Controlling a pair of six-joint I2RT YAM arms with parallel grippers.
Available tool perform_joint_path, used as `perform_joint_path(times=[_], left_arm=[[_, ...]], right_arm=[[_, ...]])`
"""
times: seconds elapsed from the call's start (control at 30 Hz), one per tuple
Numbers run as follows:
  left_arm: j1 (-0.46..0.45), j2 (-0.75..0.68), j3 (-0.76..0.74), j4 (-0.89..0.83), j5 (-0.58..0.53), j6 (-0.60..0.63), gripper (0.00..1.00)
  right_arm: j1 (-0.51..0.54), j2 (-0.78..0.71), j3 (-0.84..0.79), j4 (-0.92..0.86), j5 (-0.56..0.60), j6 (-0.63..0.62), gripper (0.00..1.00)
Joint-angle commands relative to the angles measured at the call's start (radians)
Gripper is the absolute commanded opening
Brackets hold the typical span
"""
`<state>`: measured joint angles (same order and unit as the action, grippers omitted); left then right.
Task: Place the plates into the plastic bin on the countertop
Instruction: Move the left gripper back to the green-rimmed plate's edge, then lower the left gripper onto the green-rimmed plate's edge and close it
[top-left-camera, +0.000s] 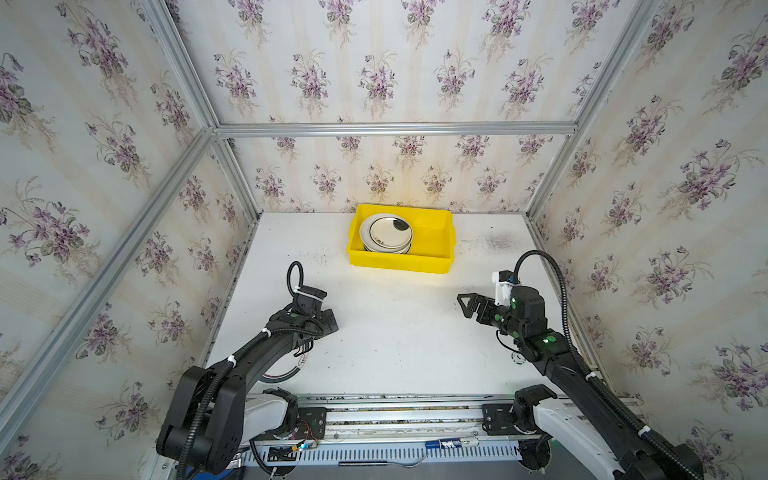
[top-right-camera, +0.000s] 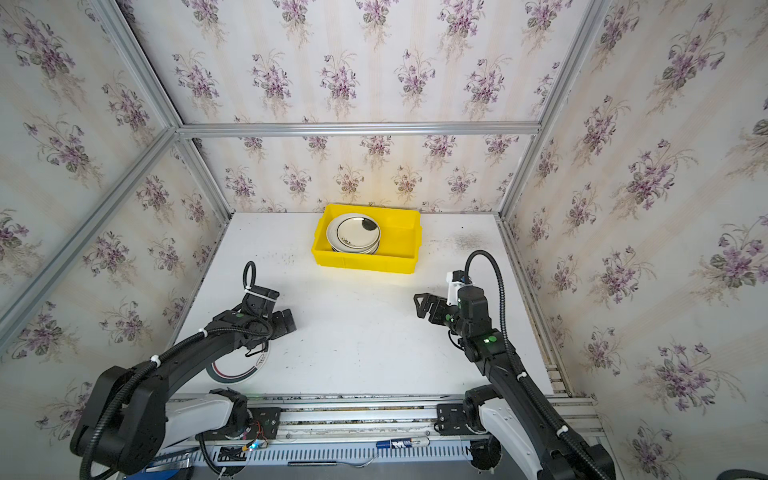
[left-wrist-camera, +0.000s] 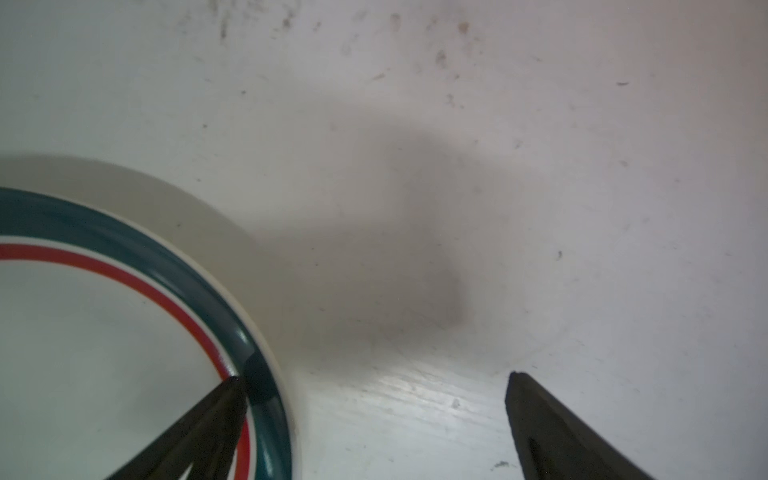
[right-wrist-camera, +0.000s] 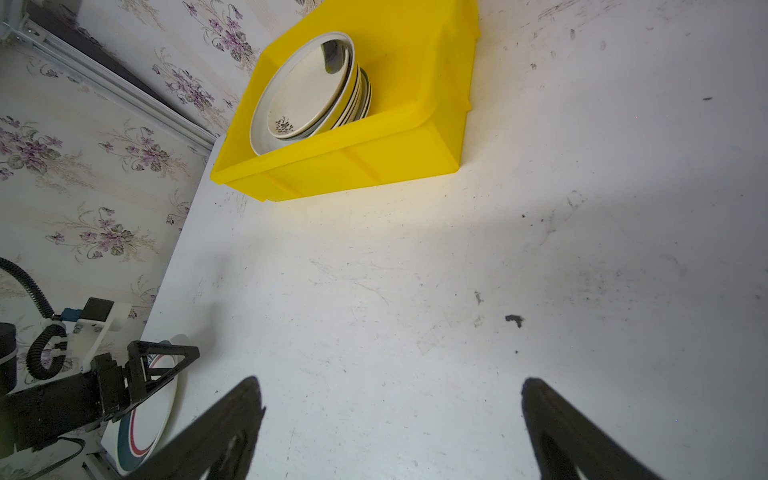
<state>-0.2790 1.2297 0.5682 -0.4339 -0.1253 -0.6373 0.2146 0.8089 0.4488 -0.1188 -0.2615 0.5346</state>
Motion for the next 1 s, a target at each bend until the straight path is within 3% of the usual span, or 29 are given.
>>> perform_joint_path(times=[0.0,0.23,0.67,0.8,0.97], left_arm=[[-0.038,0.046,0.027,0.034,0.02,-0.006,0.99],[-0.122,0.156,0.094,0.086,0.053,0.001,0.99],[-0.242,0.235,0.208,0.14,0.108,-0.001,0.99],[-0.223,0.125,0.137,0.1,0.046,-0.085,0.99],[-0.097,-0.169,0.015,-0.046,-0.035,-0.221,0.99]], right_arm=[[-0.002,-0.005,0.002,0.013,-0.011,0.002,0.99],[-0.006,-0.009,0.004,0.004,-0.014,0.003,0.99],[-0.009,-0.029,-0.002,-0.005,-0.019,-0.004,0.99],[-0.011,-0.028,0.008,-0.014,-0.037,-0.016,0.99],[-0.012,-0.023,0.002,-0.002,-0.052,-0.015,0.99]])
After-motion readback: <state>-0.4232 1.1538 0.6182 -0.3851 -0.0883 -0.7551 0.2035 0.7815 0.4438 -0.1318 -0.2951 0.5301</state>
